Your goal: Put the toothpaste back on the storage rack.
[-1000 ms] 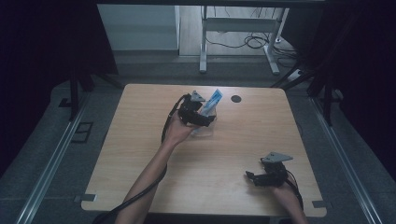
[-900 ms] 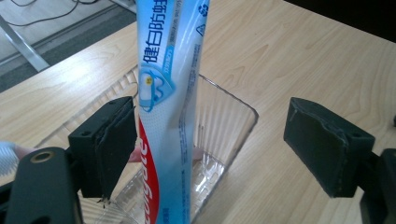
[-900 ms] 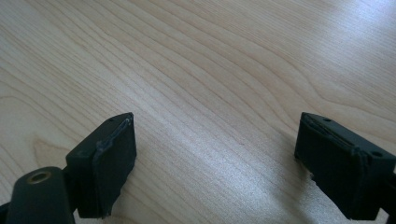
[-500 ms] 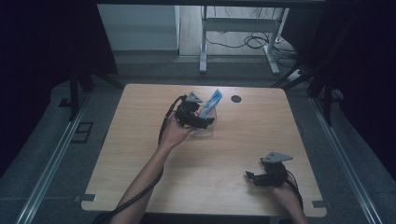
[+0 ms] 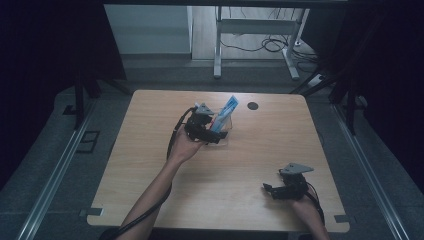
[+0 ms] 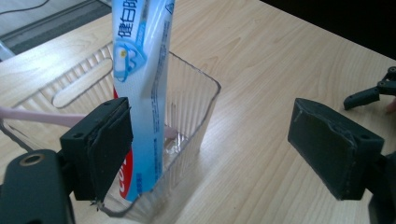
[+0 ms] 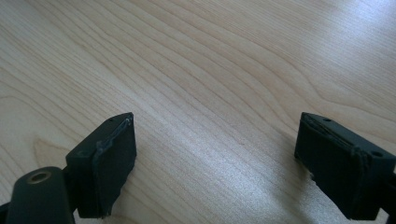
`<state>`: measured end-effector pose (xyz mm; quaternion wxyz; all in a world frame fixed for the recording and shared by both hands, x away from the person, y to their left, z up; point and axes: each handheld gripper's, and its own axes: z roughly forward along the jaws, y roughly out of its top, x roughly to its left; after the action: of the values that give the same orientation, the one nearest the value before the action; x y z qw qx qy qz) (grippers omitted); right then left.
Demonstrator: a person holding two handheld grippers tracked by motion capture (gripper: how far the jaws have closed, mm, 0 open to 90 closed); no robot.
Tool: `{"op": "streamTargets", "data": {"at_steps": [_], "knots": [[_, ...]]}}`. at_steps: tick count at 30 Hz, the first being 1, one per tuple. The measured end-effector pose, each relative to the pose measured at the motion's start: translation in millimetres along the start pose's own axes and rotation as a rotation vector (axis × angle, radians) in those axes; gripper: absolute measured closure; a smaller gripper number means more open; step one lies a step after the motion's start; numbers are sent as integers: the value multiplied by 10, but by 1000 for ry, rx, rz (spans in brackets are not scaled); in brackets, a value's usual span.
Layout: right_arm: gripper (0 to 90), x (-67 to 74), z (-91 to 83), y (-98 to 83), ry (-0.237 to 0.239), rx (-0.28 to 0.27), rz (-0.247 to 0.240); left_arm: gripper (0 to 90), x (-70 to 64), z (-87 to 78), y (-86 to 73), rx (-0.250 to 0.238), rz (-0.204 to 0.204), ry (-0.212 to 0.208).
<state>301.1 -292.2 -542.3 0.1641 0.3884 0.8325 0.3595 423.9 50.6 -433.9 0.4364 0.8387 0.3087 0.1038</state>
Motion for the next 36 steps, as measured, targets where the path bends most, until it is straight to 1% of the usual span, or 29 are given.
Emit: {"op": "streamTargets", "data": {"at_steps": [2, 12, 15, 19, 28, 32, 36], "knots": [[125, 0, 0, 0, 0, 0, 0, 140, -13, -14, -27, -5, -5, -8], [125, 0, 0, 0, 0, 0, 0, 131, -87, -93, -138, -11, 10, 2], [126, 0, 0, 0, 0, 0, 0, 130, -108, -127, -173, -11, 18, 10], [125, 0, 0, 0, 0, 0, 0, 128, -124, -179, -219, -13, 17, 16], [125, 1, 0, 0, 0, 1, 0, 127, -167, -269, -332, -1, 36, 42], [125, 1, -2, 1, 0, 2, 0, 127, -178, -295, -392, 9, 29, 42], [126, 1, -2, 1, 0, 2, 0, 126, -188, -322, -452, 8, 20, 43]]}}
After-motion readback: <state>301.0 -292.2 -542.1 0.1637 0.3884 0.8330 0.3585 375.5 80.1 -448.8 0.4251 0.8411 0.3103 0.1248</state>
